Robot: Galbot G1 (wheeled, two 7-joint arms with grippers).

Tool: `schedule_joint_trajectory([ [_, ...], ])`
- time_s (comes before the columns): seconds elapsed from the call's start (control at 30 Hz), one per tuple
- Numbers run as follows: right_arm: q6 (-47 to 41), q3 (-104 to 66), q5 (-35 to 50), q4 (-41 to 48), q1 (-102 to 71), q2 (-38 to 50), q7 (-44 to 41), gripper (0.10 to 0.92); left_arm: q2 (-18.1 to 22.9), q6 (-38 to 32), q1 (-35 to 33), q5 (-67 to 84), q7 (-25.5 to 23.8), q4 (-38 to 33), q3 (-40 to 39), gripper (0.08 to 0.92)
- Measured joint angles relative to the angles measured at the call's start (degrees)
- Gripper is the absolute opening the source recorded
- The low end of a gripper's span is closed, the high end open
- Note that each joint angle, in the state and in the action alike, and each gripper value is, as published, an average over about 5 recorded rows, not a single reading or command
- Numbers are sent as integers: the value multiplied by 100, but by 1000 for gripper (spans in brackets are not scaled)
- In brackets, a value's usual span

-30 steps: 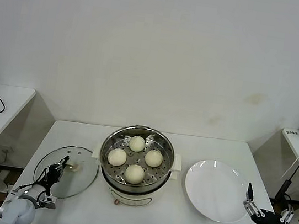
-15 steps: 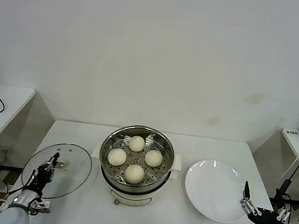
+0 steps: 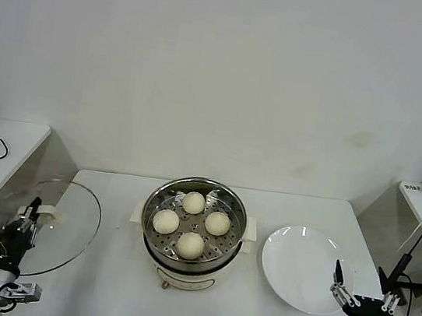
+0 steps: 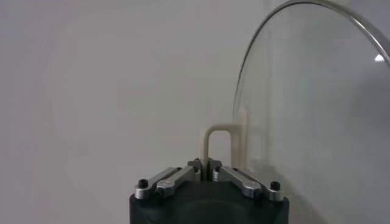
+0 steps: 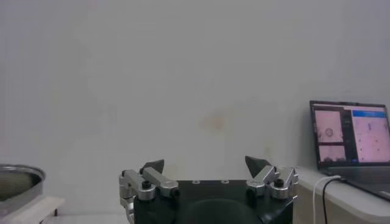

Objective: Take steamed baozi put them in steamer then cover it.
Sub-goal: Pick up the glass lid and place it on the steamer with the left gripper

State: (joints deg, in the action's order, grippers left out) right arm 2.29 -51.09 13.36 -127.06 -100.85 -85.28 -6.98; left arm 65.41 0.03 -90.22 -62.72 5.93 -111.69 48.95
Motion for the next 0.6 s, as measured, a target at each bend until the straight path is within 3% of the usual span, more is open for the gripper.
schedule_joint_trajectory([
  [0.3, -79, 69, -43, 147, -127, 462, -96, 823, -300, 626, -61, 111, -510, -1148, -557, 138],
  [0.6, -106, 259, -219, 314, -50, 684, -172, 823, -505, 1394, 468, -122, -1033, -1465, -1692, 138],
])
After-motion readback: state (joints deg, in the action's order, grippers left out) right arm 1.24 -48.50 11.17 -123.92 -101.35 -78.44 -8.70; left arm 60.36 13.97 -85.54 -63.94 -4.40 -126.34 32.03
